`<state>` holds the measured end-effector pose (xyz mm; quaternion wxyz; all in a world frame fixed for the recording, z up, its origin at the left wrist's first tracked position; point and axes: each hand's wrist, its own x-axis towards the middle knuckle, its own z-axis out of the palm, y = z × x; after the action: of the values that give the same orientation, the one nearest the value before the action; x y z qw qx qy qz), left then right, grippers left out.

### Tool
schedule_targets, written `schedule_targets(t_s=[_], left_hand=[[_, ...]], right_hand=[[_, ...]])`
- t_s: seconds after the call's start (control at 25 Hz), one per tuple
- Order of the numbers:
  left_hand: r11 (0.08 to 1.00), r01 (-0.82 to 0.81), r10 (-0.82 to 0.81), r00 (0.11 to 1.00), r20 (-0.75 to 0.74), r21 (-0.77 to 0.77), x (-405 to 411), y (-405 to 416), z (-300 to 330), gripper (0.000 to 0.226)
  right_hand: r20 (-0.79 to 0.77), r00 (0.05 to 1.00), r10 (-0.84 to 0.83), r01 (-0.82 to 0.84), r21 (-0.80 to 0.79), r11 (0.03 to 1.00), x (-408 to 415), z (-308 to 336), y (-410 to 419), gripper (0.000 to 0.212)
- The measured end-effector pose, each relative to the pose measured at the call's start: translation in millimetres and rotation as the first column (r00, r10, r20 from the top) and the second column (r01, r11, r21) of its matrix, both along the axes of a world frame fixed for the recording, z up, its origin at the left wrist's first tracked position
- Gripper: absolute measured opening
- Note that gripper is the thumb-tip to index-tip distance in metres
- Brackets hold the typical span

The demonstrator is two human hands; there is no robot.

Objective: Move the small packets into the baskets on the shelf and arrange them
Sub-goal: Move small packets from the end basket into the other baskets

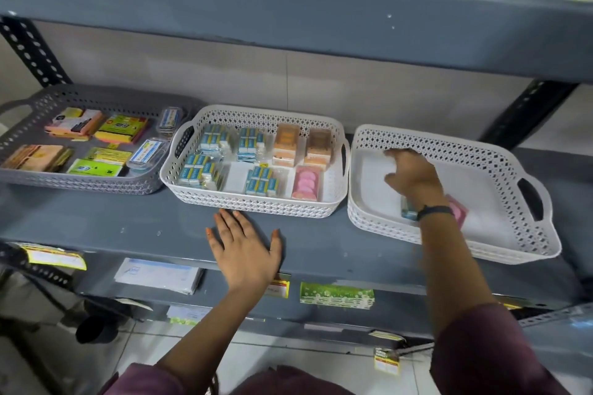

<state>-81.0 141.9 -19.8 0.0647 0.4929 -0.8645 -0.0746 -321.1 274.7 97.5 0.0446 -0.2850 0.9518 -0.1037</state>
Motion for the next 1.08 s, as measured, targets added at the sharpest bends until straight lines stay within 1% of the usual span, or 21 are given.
schedule_targets(t_s=[0.04, 0.08, 0.12, 0.16, 0.2, 0.28, 0.44, 0.56, 0.6, 0.68, 0.72, 0.8, 0.84, 0.88, 0.96, 1.04, 1.08], left_hand=[[1.000, 0.001, -0.001, 1.000, -0.002, 0.002, 1, 0, 0, 0.098], [1.000, 0.002, -0.002, 1.000, -0.004, 0.004, 1, -1, 0, 0.099], [1.000, 0.004, -0.004, 1.000, -0.002, 0.007, 2, -1, 0, 0.100], [1.000, 0.004, -0.004, 1.000, 0.003, 0.010, 2, 0, 1, 0.100], [1.000, 0.005, -0.005, 1.000, 0.006, 0.011, 2, 0, 2, 0.099], [1.000, 0.005, -0.005, 1.000, 0.007, 0.008, 2, 0, 2, 0.096], [1.000, 0.003, -0.003, 1.000, 0.004, 0.017, 3, 1, 3, 0.093], [1.000, 0.004, -0.004, 1.000, 0.005, 0.020, 3, 0, 3, 0.092], [1.000, 0.006, -0.006, 1.000, 0.005, 0.019, 2, 0, 3, 0.091], [1.000, 0.011, -0.011, 1.000, 0.007, 0.023, 2, 0, 3, 0.089], [1.000, 0.012, -0.012, 1.000, 0.005, 0.024, 2, 0, 3, 0.089], [1.000, 0.008, -0.007, 1.000, -0.006, 0.019, 3, 0, 3, 0.089], [1.000, 0.007, -0.007, 1.000, -0.009, 0.018, 3, 0, 3, 0.089], [1.000, 0.008, -0.008, 1.000, -0.009, 0.016, 3, 0, 3, 0.089], [1.000, 0.005, -0.004, 1.000, -0.015, 0.019, 3, 0, 3, 0.088], [1.000, -0.004, 0.005, 1.000, -0.027, 0.025, 3, 0, 5, 0.088], [1.000, -0.005, 0.006, 1.000, -0.030, 0.025, 2, 1, 5, 0.088]], right_hand=[[0.071, 0.997, -0.029, 0.018, 0.158, 0.987, -8, -5, 14, 0.066], [0.139, 0.989, -0.046, 0.002, 0.299, 0.954, -14, -11, 25, 0.071], [0.196, 0.979, -0.053, -0.030, 0.397, 0.917, -19, -17, 33, 0.076], [0.238, 0.970, -0.058, -0.056, 0.446, 0.893, -23, -22, 38, 0.081], [0.261, 0.963, -0.062, -0.067, 0.458, 0.886, -28, -26, 41, 0.085], [0.254, 0.967, -0.033, -0.079, 0.418, 0.905, -34, -27, 42, 0.086], [0.173, 0.983, 0.061, -0.112, 0.302, 0.947, -31, -31, 43, 0.073], [0.133, 0.989, 0.063, -0.085, 0.164, 0.983, -19, -24, 38, 0.070], [0.079, 0.994, 0.073, -0.081, 0.089, 0.993, -13, -14, 32, 0.066], [-0.107, 0.989, 0.107, -0.115, -0.068, 0.991, 0, 8, 12, 0.061], [-0.191, 0.972, 0.137, -0.161, -0.120, 0.980, 8, 18, 0, 0.065], [-0.252, 0.934, 0.255, -0.297, -0.146, 0.944, 29, 32, -36, 0.078], [-0.245, 0.911, 0.332, -0.370, -0.129, 0.920, 41, 37, -58, 0.080], [-0.217, 0.889, 0.404, -0.433, -0.107, 0.895, 53, 37, -80, 0.076], [-0.090, 0.856, 0.509, -0.514, -0.041, 0.857, 78, 29, -121, 0.069], [0.050, 0.843, 0.536, -0.538, 0.058, 0.841, 94, 14, -150, 0.064], [0.091, 0.839, 0.536, -0.543, 0.104, 0.833, 97, 5, -158, 0.059]])
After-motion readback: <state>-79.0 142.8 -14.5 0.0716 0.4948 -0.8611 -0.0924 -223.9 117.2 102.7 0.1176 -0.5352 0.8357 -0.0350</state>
